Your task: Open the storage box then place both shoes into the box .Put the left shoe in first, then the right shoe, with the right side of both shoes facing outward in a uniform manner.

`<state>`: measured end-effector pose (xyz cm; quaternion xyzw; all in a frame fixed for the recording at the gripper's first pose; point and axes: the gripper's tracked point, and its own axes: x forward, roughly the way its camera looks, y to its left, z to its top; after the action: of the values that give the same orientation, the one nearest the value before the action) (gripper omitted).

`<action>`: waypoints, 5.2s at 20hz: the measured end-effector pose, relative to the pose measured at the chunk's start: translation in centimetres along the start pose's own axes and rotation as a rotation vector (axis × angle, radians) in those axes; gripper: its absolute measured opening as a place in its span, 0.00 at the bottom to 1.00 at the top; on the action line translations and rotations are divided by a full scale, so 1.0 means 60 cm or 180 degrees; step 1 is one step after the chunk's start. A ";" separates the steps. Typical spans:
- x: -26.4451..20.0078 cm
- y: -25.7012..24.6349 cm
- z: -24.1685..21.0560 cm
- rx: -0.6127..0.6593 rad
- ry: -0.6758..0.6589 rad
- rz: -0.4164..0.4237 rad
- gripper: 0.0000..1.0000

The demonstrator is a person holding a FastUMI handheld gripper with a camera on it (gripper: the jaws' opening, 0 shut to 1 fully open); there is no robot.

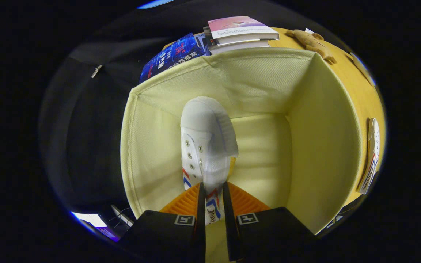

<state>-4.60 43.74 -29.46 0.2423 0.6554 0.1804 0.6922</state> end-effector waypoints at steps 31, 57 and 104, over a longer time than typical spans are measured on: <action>-0.344 -0.658 0.019 0.0925 -0.0738 -0.0316 0.98; -0.191 -0.788 0.000 0.0735 0.0163 -0.0045 0.11; -0.250 -0.103 0.076 0.0085 -0.0451 0.0699 0.87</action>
<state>-1.60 29.72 -20.58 0.3339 0.5768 0.2288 0.7096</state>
